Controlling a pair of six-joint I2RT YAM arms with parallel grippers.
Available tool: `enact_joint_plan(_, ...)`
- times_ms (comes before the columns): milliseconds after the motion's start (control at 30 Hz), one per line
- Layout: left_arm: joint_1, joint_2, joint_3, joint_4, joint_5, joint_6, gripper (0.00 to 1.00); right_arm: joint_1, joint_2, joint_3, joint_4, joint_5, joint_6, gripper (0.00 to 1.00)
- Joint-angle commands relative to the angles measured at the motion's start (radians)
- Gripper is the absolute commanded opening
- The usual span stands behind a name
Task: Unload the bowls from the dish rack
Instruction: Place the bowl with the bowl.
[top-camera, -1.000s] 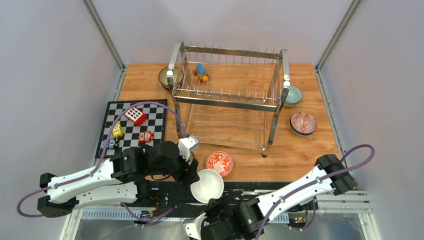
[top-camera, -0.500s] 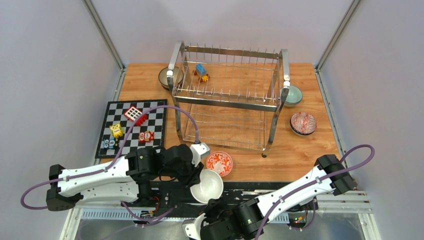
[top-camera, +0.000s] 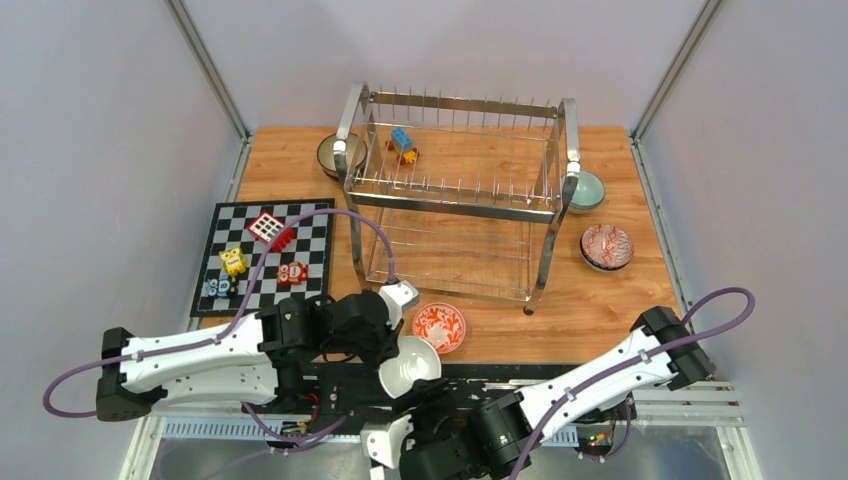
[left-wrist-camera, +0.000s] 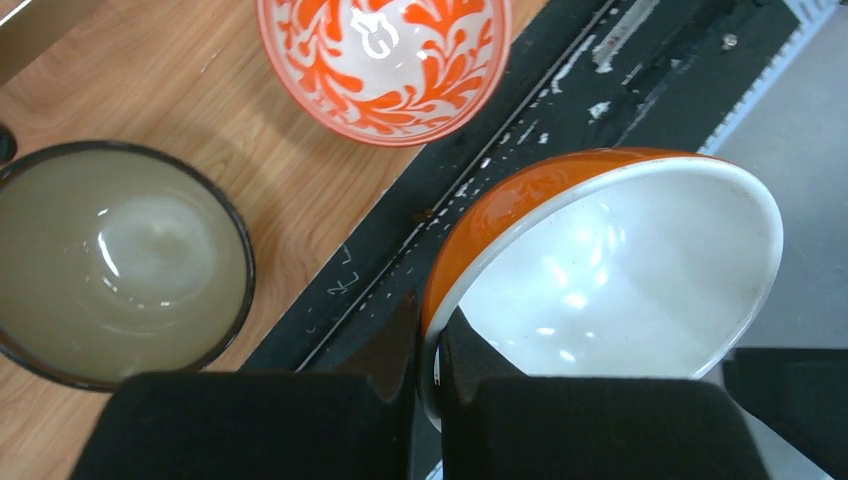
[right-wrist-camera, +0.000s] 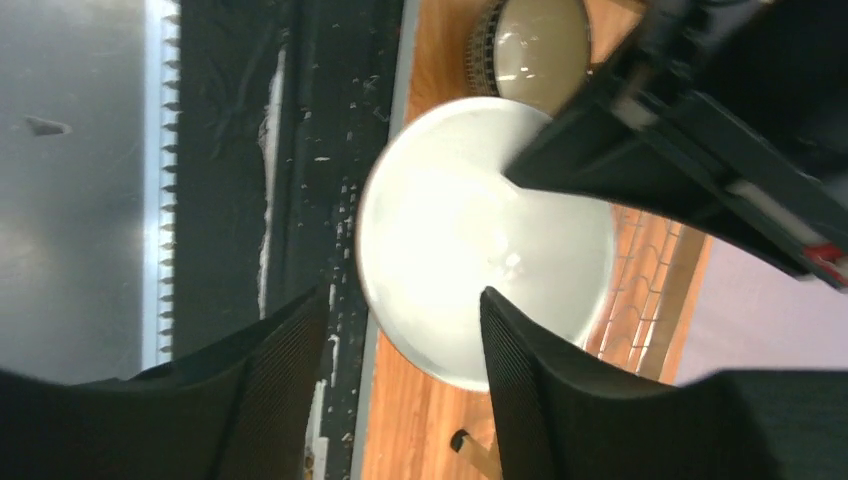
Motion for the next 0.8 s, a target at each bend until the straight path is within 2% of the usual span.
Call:
enact_joint_plan(0,-0.003,-0.038,-0.030,0.004,-0.106,-0.093,0.00,0.000,-0.080,0.050,-0.096,0.130,0.269,0.68)
enact_joint_plan(67,-0.003,-0.060,-0.040,0.013,-0.145,-0.136,0.00,0.000,-0.126,0.068,-0.113,0.154,0.394,0.76)
enact_joint_plan(133,-0.003,-0.078,-0.050,0.029,-0.169,-0.178,0.00,-0.002,-0.166,0.065,-0.119,0.214,0.525,0.78)
enact_joint_plan(233,-0.002,-0.095,-0.064,0.052,-0.207,-0.256,0.00,-0.030,-0.218,0.060,-0.174,0.268,0.798,0.77)
enact_joint_plan(367,-0.002,-0.096,-0.072,0.065,-0.255,-0.378,0.00,-0.123,-0.252,0.056,-0.267,0.236,1.084,0.70)
enact_joint_plan(533,-0.003,-0.089,-0.084,0.071,-0.292,-0.552,0.00,-0.204,-0.248,0.053,-0.303,0.243,1.250,0.65)
enact_joint_plan(667,-0.003,-0.046,-0.037,-0.024,-0.352,-0.647,0.00,-0.280,-0.231,0.044,-0.306,0.233,1.323,0.64)
enact_joint_plan(767,-0.003,-0.008,0.003,-0.103,-0.382,-0.683,0.00,-0.327,-0.227,0.031,-0.299,0.227,1.343,0.56)
